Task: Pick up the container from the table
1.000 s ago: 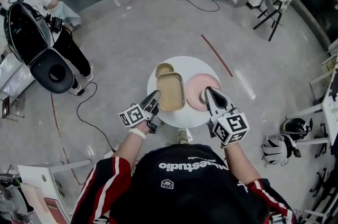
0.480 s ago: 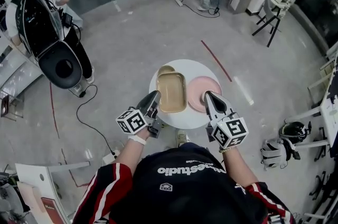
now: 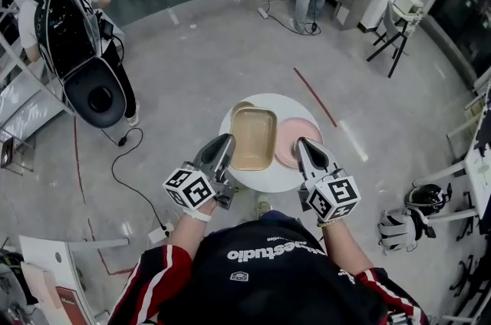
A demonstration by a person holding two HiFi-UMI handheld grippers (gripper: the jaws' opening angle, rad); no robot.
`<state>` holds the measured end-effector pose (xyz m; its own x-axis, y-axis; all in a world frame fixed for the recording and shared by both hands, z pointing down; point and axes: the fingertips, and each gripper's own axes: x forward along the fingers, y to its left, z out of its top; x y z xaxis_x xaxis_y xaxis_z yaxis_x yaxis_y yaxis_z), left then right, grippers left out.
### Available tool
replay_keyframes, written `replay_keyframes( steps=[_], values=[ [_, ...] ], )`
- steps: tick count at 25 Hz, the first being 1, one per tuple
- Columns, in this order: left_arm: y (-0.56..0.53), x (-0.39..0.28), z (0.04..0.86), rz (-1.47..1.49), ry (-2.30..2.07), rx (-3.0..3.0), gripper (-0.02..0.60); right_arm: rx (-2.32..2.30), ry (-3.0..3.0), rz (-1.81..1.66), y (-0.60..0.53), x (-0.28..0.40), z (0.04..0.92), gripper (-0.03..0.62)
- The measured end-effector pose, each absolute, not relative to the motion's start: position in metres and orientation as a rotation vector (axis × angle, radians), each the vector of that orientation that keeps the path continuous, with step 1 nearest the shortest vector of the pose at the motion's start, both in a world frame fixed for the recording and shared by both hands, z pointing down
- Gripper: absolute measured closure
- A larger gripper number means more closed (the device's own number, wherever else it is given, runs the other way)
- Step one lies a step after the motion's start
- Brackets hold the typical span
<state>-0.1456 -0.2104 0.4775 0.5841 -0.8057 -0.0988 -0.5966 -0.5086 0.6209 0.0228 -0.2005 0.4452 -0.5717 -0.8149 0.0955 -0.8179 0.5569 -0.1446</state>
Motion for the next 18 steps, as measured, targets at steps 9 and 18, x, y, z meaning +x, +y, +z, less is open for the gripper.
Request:
replay_keyframes(
  steps=[9, 18],
  values=[
    [-0.198, -0.144, 0.451, -0.531, -1.196, 2.367, 0.528, 1.446, -2.79, 0.31, -0.193, 0.019, 0.439, 0.579],
    [-0.192, -0.127, 0.417, -0.498, -1.213, 2.548, 0.531, 1.459, -2.813, 0.278, -0.185, 0.022, 0.425, 0.579]
  ],
)
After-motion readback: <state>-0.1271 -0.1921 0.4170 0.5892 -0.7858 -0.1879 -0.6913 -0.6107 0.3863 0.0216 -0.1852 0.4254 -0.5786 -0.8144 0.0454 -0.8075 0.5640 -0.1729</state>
